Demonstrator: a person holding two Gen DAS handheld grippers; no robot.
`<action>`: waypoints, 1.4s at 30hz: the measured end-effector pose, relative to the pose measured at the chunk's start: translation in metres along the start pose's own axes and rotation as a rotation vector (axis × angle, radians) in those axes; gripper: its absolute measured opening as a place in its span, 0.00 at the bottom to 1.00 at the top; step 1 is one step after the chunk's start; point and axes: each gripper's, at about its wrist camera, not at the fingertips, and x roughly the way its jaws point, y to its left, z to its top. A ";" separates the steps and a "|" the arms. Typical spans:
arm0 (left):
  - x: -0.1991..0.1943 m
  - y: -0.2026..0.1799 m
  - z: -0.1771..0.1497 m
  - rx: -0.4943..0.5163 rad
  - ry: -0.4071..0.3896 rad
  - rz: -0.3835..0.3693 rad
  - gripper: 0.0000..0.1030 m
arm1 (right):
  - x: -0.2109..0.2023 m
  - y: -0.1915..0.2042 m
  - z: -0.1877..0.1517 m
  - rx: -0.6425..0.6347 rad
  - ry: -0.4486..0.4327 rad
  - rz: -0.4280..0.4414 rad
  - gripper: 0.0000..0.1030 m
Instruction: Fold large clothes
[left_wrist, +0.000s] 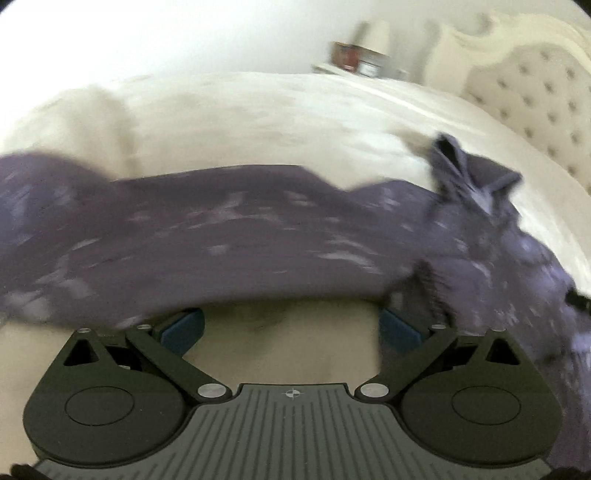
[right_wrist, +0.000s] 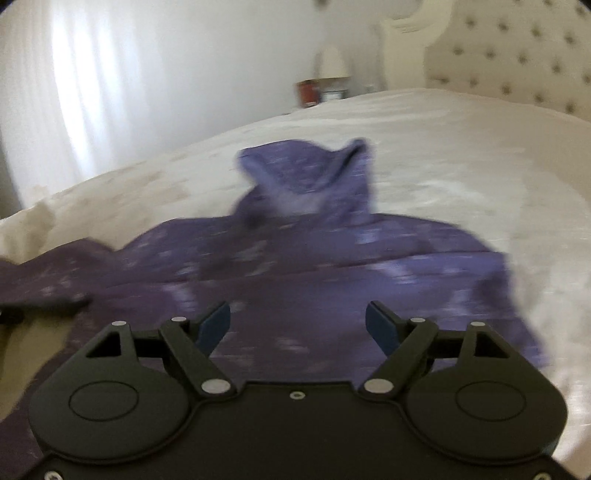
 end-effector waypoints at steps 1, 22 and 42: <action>-0.002 0.009 -0.001 -0.027 -0.001 0.010 1.00 | 0.003 0.008 -0.001 -0.006 0.007 0.018 0.80; -0.068 0.146 0.021 -0.369 -0.214 0.254 0.84 | 0.050 0.085 0.013 -0.046 0.037 0.128 0.80; -0.090 0.111 0.047 -0.203 -0.389 0.172 0.03 | 0.166 0.138 0.019 -0.162 0.164 -0.018 0.90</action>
